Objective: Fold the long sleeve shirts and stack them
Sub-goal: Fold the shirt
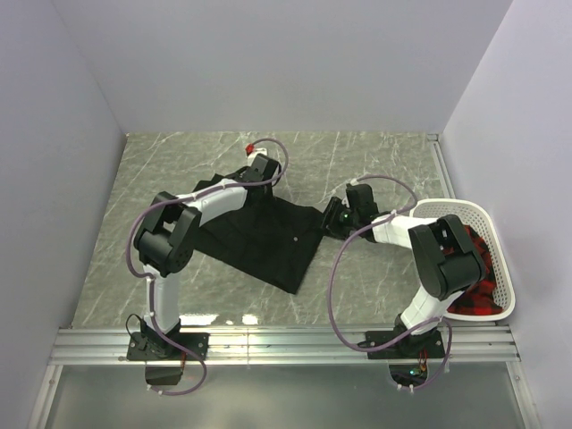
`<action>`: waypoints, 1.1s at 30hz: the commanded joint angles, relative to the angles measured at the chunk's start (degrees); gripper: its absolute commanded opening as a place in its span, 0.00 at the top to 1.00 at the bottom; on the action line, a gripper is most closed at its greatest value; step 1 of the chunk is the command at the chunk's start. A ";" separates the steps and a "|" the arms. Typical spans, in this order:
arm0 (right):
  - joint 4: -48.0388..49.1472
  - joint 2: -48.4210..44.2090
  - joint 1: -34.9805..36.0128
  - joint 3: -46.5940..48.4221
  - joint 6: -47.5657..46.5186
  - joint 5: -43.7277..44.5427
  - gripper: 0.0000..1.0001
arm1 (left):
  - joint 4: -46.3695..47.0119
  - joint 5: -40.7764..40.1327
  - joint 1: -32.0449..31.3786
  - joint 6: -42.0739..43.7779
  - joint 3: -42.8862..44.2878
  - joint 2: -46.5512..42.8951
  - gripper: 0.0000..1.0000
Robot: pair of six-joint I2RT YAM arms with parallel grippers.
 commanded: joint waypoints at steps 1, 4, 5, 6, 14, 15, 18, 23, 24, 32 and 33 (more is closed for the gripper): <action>-3.58 -3.77 -0.70 -0.79 -1.70 1.04 0.48 | -1.23 -3.22 0.02 -1.24 1.07 -1.45 0.73; -2.35 -7.54 -0.52 -0.35 -1.96 -2.30 0.47 | -2.90 -2.87 0.02 -2.03 1.87 -4.43 0.53; -2.09 -8.52 -0.35 -0.17 -2.05 -2.92 0.47 | -3.26 -2.87 0.02 -2.38 1.78 -6.79 0.40; -2.17 -9.57 -0.17 0.09 -2.57 -4.23 0.47 | -4.30 -2.87 -0.07 -2.82 1.09 -8.20 0.34; -2.36 -17.40 2.81 -0.08 -4.25 -7.93 0.47 | -9.24 1.95 -0.07 -10.64 -15.16 -27.60 0.15; -2.00 -17.84 3.17 -0.43 -4.25 -8.54 0.47 | -8.80 3.96 0.02 -11.17 -20.58 -29.38 0.17; -1.38 -18.64 4.75 -1.40 -4.78 -9.25 0.47 | -7.04 12.49 -0.16 -13.37 -30.19 -35.19 0.26; 0.11 -17.15 6.42 -2.10 -4.34 -9.51 0.47 | -4.67 15.06 -0.42 -16.01 -40.49 -39.86 0.40; 0.38 -16.97 6.59 -2.10 -4.25 -9.51 0.47 | -4.14 15.32 -0.34 -15.83 -40.67 -39.51 0.41; -0.06 -16.18 7.04 -2.10 -4.69 -8.20 0.47 | -2.73 16.37 -0.34 -14.52 -38.12 -33.09 0.50; -0.06 -16.26 7.04 -2.19 -4.78 -8.20 0.47 | -2.91 16.46 -0.42 -14.43 -38.03 -32.74 0.51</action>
